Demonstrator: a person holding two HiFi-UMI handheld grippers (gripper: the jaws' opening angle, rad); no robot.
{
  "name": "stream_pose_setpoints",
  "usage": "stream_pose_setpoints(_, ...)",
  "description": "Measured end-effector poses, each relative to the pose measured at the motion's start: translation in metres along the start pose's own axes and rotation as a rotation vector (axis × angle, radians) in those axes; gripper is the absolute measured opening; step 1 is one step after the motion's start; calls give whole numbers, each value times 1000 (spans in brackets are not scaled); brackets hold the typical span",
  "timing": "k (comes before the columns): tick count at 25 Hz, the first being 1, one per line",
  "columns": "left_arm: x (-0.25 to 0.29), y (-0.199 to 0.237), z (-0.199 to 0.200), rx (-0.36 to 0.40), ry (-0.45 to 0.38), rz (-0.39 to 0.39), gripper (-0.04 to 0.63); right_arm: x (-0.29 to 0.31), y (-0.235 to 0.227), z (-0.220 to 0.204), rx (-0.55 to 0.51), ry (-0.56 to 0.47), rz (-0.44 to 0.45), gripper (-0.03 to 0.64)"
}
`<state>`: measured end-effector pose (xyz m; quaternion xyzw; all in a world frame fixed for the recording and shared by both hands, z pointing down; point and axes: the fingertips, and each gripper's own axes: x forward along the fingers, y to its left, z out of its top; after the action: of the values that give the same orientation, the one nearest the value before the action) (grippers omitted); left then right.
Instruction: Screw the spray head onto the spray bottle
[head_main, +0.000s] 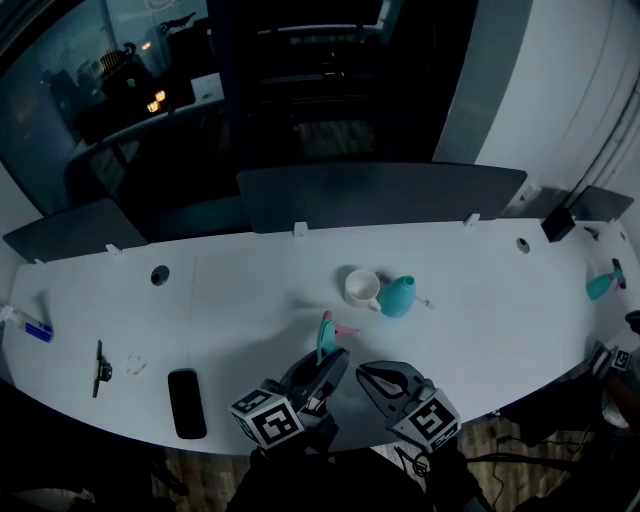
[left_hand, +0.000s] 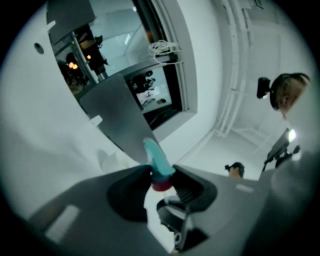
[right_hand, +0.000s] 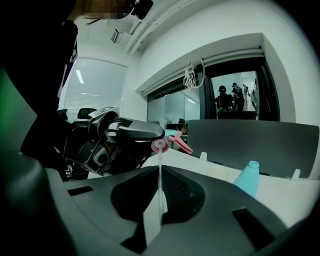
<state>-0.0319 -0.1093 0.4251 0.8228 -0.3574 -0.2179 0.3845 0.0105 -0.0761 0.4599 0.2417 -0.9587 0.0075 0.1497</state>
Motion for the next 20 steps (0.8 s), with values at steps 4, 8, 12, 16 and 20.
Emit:
stream_pose_setpoints(4,0,-1,1,-50,-14,-14,143,-1,1,8,5,-17,0,20)
stream_pose_setpoints(8,-1,-2,-3,-67,-17,-17,213,2,4,12,8,-13,5,20)
stream_pose_setpoints(12,-3,1,-1,-54,-30,2,138,3,6,12,2,-15,11,20)
stream_pose_setpoints(16,-3,0,-2,-12,-7,-3,135,3,5,7,-5,-27,19,20)
stream_pose_setpoints(20,-3,-5,0,147,29,23,135,4,5,4,21,-46,24,20)
